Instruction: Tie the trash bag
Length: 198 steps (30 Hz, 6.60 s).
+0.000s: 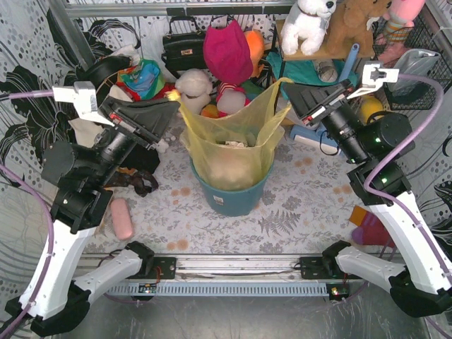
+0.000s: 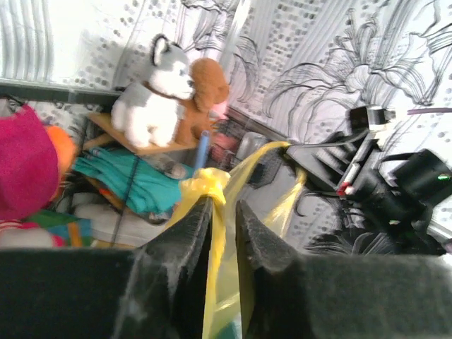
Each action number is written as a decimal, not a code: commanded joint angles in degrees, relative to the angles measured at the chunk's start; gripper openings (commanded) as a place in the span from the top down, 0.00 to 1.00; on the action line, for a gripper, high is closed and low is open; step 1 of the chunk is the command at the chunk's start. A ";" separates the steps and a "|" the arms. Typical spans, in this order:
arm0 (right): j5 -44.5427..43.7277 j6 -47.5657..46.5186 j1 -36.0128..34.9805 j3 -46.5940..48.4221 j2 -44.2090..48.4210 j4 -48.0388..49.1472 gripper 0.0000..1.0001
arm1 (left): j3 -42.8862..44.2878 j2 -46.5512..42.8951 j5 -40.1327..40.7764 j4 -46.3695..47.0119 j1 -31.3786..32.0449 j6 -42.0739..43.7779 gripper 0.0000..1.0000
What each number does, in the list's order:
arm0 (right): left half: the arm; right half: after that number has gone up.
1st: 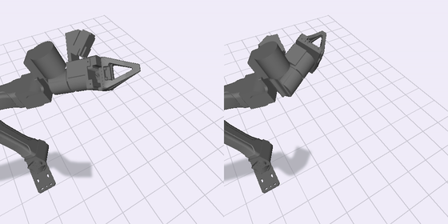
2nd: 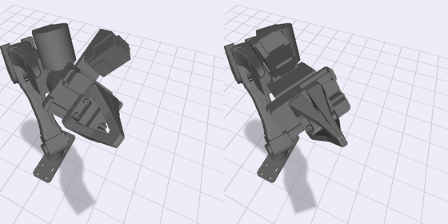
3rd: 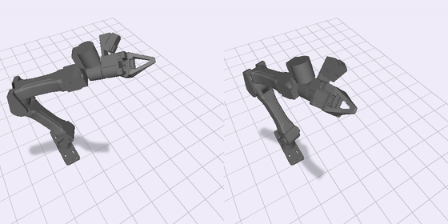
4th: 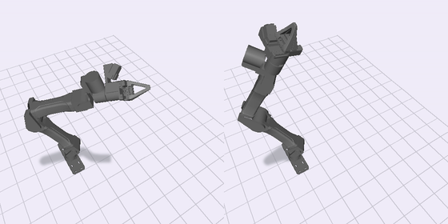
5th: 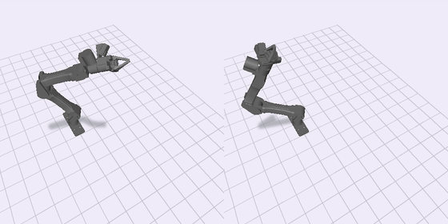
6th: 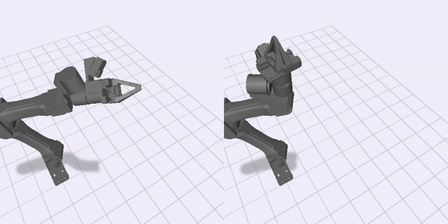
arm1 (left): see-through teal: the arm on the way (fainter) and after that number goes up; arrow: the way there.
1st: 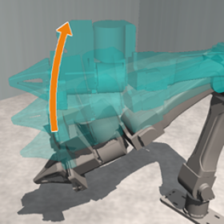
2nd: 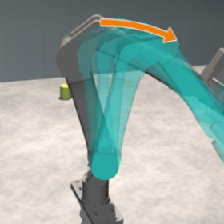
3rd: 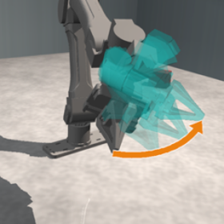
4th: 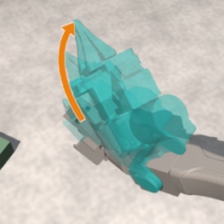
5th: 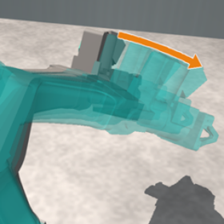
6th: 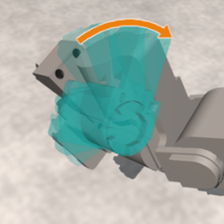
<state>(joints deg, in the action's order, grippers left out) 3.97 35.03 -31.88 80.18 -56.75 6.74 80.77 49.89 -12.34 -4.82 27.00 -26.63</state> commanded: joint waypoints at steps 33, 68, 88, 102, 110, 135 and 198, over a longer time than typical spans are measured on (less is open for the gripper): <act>20.64 1.72 -0.29 0.59 -5.68 1.17 0.48 | 0.11 -7.90 0.73 -23.76 0.12 2.84 0.26; 22.60 2.56 -0.29 15.15 -14.02 3.46 1.00 | 4.08 7.17 -12.99 12.95 0.02 -5.95 0.76; 17.97 5.08 -0.35 9.18 -12.10 7.06 1.00 | 6.70 12.05 -7.53 6.47 0.07 -6.12 0.96; 14.46 3.34 -0.86 6.64 -9.68 5.90 1.00 | 6.43 11.10 -6.11 6.50 0.06 -6.86 1.00; 11.70 -0.71 -0.82 13.08 -13.27 2.32 1.00 | 12.15 16.11 -6.39 4.26 -0.62 -5.57 1.00; 14.17 0.54 -0.83 20.29 -17.38 3.36 1.00 | 21.10 21.72 -9.61 5.41 -1.62 -7.64 1.00; 5.58 -5.26 -0.82 18.88 -8.99 -21.73 0.48 | 13.70 7.02 -2.37 -24.59 -2.55 -1.27 0.23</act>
<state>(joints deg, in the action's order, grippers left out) 11.70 32.23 -32.56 96.47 -66.24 -10.57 92.60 57.56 -16.69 -23.83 24.95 -30.72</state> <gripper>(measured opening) 0.514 0.767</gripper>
